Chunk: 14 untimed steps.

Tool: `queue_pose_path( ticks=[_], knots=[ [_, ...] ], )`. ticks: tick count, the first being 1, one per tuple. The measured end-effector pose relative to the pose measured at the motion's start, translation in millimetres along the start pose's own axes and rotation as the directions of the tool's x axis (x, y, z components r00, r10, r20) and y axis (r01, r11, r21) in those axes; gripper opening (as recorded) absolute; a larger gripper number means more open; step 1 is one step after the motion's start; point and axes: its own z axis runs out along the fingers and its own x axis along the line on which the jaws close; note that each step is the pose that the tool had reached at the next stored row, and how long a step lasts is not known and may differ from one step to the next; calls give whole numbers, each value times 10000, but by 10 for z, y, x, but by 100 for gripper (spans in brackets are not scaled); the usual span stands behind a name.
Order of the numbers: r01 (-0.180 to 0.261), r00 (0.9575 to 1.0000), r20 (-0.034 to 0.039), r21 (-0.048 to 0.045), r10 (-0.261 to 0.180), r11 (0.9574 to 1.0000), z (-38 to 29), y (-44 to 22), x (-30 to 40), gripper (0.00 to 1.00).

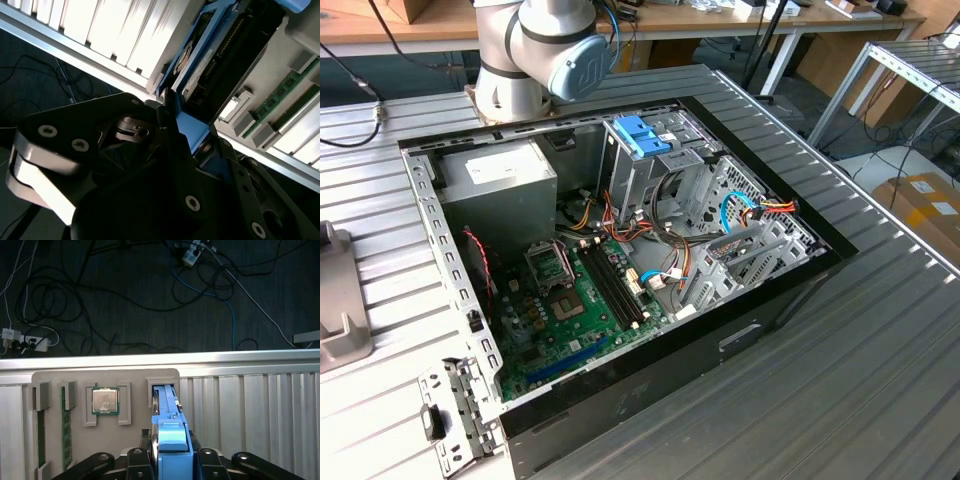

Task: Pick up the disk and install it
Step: 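Pick up the disk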

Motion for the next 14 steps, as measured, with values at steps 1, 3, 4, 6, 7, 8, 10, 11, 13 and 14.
queue_pose_path(
  ticks=[1, 3, 4, 6, 7, 8, 10, 11, 13, 14],
  knots=[
    [0, 10000, 0, 0, 0, 10000, -11, 0, -1, 37],
    [0, 10000, 0, 0, 0, 10000, -45, 2, -4, 37],
    [0, 10000, 1, 1, 0, 10000, -60, 2, -5, 37],
    [-1, 10000, 0, 0, 1, 10000, -92, 3, -7, 37],
    [-1, 10000, 0, 0, 1, 10000, -109, 4, -8, 37],
    [-1, 10000, 0, -1, 1, 10000, -127, 5, -9, 37],
    [-1, 10000, 0, -1, 1, 10000, -162, 6, -12, 37],
    [-1, 10000, 0, 0, 1, 10000, -176, 6, -13, 37],
    [-1, 10000, 1, 0, 1, 10000, -201, 7, -15, 37],
    [-1, 10000, 0, -1, 1, 10000, -224, 8, -16, 37]
  ],
)
